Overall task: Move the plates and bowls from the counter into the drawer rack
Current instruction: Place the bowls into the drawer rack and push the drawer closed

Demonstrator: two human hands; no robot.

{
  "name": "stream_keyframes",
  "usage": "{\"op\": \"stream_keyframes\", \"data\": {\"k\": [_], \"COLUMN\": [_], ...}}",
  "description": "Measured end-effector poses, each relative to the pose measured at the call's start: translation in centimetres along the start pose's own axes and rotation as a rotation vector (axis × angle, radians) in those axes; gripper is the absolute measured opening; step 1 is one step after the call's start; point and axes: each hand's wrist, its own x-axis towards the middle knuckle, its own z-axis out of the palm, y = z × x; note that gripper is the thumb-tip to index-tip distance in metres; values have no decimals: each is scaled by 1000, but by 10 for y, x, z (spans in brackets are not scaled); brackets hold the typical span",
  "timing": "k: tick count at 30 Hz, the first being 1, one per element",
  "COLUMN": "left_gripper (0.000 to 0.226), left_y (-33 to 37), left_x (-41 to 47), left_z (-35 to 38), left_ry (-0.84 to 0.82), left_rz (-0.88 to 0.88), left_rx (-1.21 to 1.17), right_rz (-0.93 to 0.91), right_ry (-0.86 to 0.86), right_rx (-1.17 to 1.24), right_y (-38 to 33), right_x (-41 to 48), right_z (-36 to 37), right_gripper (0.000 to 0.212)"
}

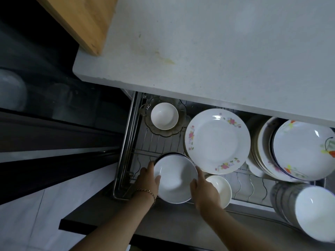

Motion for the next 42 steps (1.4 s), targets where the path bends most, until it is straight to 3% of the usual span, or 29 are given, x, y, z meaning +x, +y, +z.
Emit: {"op": "stream_keyframes", "data": {"k": [10,15,20,26,31,35,37,42], "left_gripper": [44,40,21,20,36,44,33,37], "left_y": [18,61,126,203,249,264,266,260], "left_x": [-14,-44,-69,-46,8,52,69,93], "left_z": [-19,-59,-133,-235,-308,-347,-356,-349], "left_ry": [-51,135,398,357,288,251,221,285], "left_rz": [-74,10,174,194,154,158,179,256], "left_rx": [139,5,-276,-856,-1200,-1228,-1229,-1146], "right_rz": [-104,-233,-396,-458,-388,-344,-358,-414], "right_ry": [-178,-178,-176,-59,-9,23,43,123], "right_rx": [-69,-181,90,424,623,803,818,906], "right_y": [3,-11,-54,-153,-240,-301,-320,-322], "right_x": [-10,-28,-35,-29,8,50,66,85], "right_z": [-36,-93,-179,-298,-343,-352,-351,-338], "right_gripper": [52,40,32,14,37,61,54,32]}}
